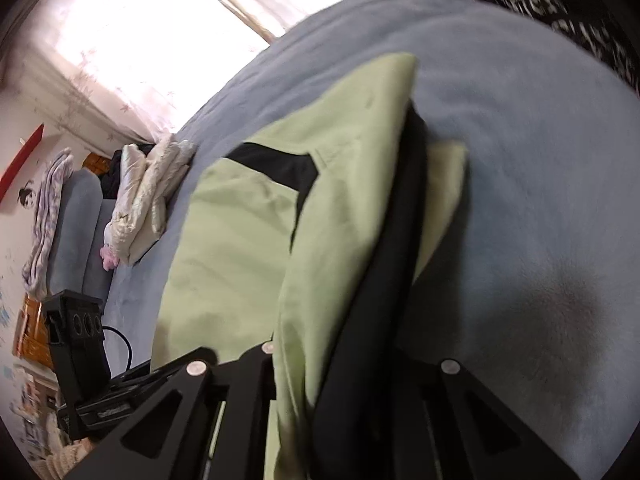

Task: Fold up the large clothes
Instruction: 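Grasp the green bundle with both tools and lift it off the blanket, then carry the lifted bundle with both tools toward the white clothes stack, then lower the bundle onto the white stack and open both tools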

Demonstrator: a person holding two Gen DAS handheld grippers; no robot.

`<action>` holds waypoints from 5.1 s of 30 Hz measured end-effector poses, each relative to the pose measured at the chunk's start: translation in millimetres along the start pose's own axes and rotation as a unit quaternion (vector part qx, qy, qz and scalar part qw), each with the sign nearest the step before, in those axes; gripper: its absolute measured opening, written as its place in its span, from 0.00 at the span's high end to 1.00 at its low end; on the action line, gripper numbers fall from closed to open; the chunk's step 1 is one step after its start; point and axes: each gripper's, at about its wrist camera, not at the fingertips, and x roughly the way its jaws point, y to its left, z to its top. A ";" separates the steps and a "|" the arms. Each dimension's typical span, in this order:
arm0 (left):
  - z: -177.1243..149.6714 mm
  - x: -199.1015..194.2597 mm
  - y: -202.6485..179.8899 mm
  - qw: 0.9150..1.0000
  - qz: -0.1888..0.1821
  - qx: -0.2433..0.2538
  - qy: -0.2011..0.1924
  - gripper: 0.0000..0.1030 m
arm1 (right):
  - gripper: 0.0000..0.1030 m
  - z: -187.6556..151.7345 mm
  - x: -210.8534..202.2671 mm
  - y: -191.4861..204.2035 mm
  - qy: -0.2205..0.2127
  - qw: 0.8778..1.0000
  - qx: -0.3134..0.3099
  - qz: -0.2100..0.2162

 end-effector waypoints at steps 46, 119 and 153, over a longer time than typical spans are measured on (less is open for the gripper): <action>142.3 -344.0 271.7 0.969 0.156 0.020 -0.192 0.56 | 0.91 37.9 54.0 439.6 -0.053 0.964 -0.226 0.129; 393.3 -141.4 507.9 0.912 0.340 -0.089 -0.210 0.34 | 0.56 246.3 419.5 462.4 -0.060 0.980 -0.178 -0.070; 147.0 -449.6 191.6 0.935 0.234 -0.007 -0.265 0.18 | 0.49 73.8 -63.7 490.0 -0.078 0.967 -0.241 0.000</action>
